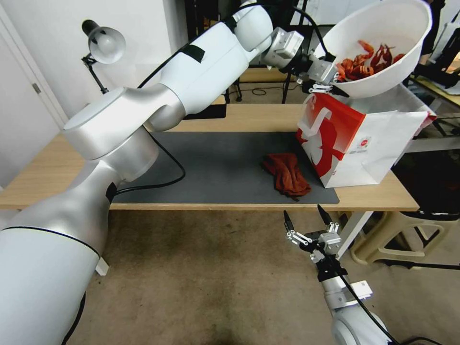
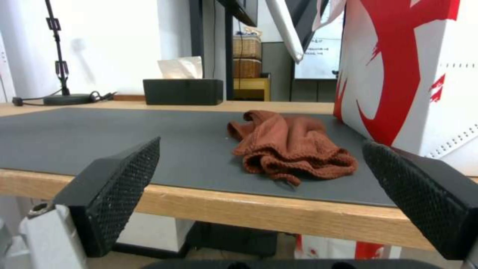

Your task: Sweep shrimp from table into container with towel, then put container into takeout bag.

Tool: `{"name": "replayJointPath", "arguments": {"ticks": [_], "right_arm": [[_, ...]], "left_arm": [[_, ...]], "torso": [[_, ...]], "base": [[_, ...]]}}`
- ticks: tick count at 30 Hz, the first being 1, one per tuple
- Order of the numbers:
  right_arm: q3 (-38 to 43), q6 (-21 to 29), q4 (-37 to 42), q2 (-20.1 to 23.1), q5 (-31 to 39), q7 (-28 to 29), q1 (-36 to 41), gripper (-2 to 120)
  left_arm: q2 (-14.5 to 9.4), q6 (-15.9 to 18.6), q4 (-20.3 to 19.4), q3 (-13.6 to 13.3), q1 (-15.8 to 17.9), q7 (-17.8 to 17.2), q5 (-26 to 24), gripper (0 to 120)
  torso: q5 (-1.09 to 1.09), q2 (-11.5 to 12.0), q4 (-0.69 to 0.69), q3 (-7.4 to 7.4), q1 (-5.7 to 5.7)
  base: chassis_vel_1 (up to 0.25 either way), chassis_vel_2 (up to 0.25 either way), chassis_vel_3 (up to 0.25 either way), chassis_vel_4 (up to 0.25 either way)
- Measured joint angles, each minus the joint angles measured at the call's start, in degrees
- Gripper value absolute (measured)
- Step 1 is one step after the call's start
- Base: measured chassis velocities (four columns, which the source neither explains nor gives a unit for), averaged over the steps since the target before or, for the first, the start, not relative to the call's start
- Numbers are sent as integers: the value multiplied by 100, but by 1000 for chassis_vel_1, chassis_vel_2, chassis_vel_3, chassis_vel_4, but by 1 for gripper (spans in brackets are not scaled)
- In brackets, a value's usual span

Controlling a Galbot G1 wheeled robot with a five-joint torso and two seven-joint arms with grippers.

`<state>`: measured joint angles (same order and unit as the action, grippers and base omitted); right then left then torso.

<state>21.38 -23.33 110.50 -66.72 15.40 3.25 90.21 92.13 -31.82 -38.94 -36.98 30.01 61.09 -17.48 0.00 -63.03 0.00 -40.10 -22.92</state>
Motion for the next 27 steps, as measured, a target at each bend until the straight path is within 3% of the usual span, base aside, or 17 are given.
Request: {"name": "replayJointPath", "arguments": {"ticks": [7,27], "right_arm": [[-2,0,9,-15,-24,1,7,100],[-97,21,-9,-12,-45,7,-81,100]], "left_arm": [[1,5,-79,-294,-60,-309,-205,0],[1,22,4,-643,-109,-431,-206,0]], "torso": [[0,0,0,0,0],[0,0,0,0,0]], "base": [[0,0,0,0],[0,0,0,0]]}}
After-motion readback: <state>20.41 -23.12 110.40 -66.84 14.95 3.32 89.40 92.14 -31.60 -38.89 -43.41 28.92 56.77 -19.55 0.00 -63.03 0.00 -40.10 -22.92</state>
